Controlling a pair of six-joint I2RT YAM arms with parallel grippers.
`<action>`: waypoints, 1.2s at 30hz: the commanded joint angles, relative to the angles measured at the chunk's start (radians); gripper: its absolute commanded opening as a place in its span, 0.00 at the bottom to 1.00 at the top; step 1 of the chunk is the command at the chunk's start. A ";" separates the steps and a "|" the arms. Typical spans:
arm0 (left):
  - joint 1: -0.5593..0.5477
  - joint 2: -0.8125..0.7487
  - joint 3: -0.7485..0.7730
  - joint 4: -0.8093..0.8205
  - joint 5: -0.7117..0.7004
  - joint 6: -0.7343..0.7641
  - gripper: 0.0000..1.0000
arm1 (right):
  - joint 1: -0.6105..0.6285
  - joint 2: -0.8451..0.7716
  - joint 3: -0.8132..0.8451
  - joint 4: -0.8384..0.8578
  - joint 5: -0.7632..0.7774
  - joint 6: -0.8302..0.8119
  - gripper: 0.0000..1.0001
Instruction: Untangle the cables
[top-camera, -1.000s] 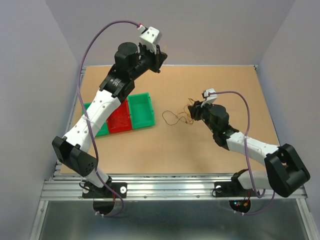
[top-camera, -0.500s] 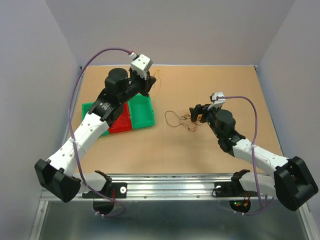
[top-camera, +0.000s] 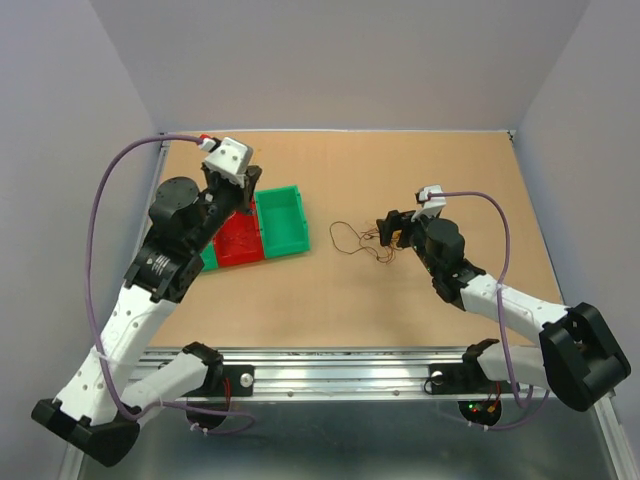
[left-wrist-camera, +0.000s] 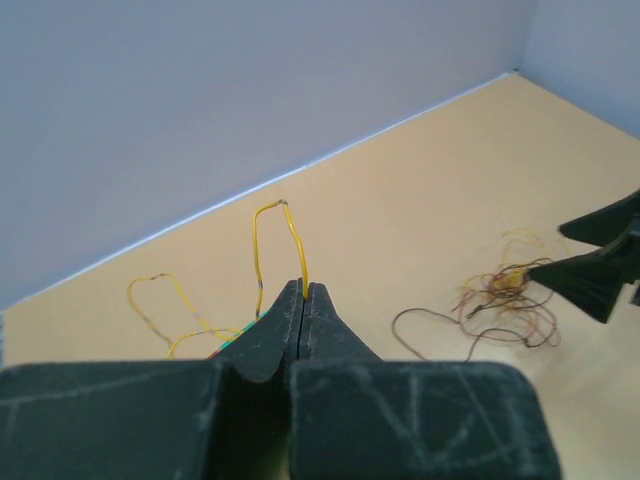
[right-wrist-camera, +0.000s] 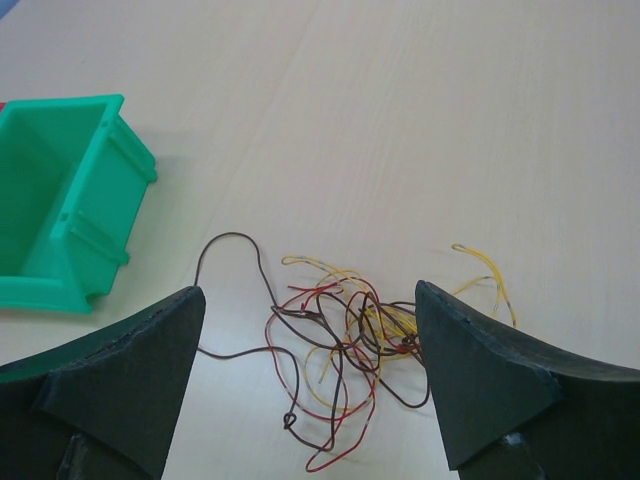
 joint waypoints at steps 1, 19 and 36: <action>0.110 -0.099 -0.048 -0.044 -0.043 0.042 0.00 | -0.004 -0.008 0.017 0.040 -0.007 0.013 0.91; 0.408 -0.192 -0.332 -0.104 0.001 0.137 0.00 | -0.004 -0.068 -0.012 0.040 -0.040 0.002 0.91; 0.693 0.186 -0.294 -0.062 0.261 0.224 0.00 | -0.004 -0.073 -0.015 0.040 -0.056 0.005 0.91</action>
